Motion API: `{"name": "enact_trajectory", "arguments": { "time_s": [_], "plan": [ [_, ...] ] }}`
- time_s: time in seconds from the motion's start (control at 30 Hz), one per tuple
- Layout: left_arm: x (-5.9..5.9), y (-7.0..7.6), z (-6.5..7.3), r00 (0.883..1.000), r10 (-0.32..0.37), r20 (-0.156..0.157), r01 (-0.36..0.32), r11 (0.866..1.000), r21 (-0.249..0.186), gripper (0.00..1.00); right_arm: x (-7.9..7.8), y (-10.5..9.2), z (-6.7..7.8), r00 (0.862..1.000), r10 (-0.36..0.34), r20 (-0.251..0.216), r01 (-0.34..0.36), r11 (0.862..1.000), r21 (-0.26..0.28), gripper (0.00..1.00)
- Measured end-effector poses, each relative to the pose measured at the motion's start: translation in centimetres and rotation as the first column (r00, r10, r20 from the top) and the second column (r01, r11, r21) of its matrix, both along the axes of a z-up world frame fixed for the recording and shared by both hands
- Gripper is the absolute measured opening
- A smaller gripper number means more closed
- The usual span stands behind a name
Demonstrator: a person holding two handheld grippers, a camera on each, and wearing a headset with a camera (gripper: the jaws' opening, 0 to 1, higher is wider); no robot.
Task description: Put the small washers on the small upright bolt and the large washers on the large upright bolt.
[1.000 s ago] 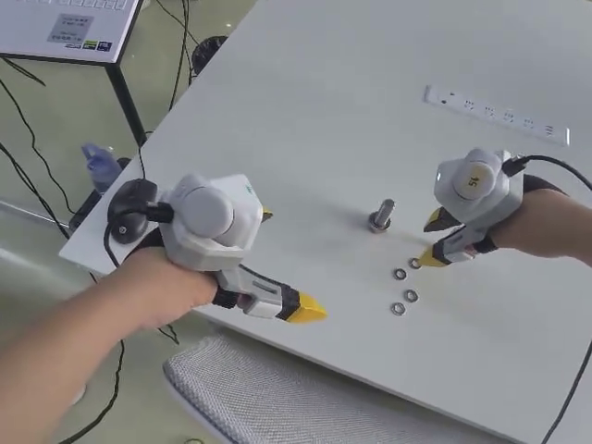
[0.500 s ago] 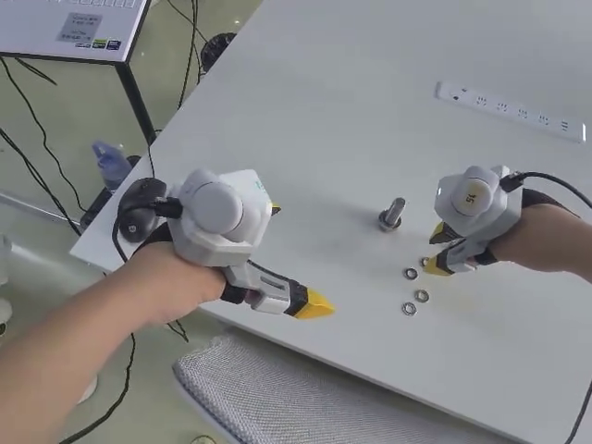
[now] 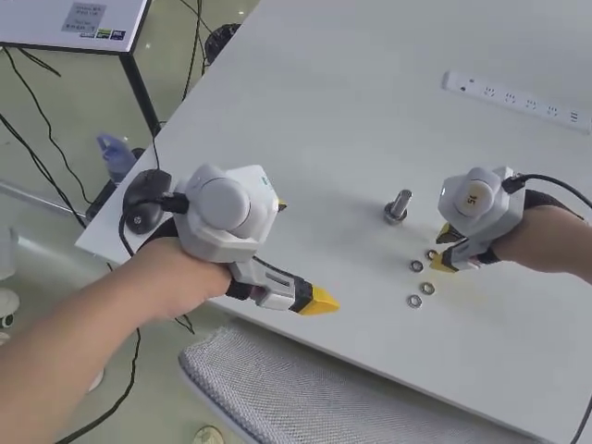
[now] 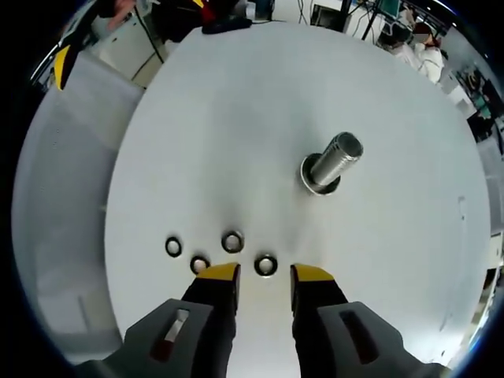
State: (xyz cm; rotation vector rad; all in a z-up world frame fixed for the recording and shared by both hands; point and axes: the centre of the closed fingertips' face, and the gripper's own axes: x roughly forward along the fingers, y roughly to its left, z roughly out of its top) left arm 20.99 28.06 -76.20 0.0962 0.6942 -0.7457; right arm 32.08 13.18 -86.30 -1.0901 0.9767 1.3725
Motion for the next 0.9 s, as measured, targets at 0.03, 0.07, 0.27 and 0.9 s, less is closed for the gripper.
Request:
{"name": "enact_trajectory", "arguments": {
  "time_s": [0.03, 0.07, 0.27, 0.9],
  "plan": [
    [0.0, 0.01, -0.01, 1.0, 0.001, 0.0, -0.001, 1.0, -0.002, 0.94, 0.04, 0.1, -0.01, 1.0, -0.002, 0.001, 0.002, 1.0, 0.004, 0.27],
    [0.02, 0.02, 0.0, 1.0, 0.002, 0.0, -0.002, 1.0, -0.003, 0.94, 0.1, 0.16, -0.03, 1.0, -0.002, 0.004, 0.002, 1.0, 0.006, 0.27],
    [0.14, 0.12, 0.05, 1.0, 0.004, 0.0, -0.004, 1.0, -0.004, 0.93, 0.27, 0.15, -0.39, 1.0, 0.007, 0.016, -0.007, 1.0, -0.012, 0.26],
    [-0.04, -0.07, -0.06, 1.0, -0.008, -0.002, 0.008, 1.0, 0.002, 0.9, 0.3, 0.11, -0.4, 0.999, -0.038, -0.003, 0.038, 0.999, -0.004, 0.16]
  ]
}}
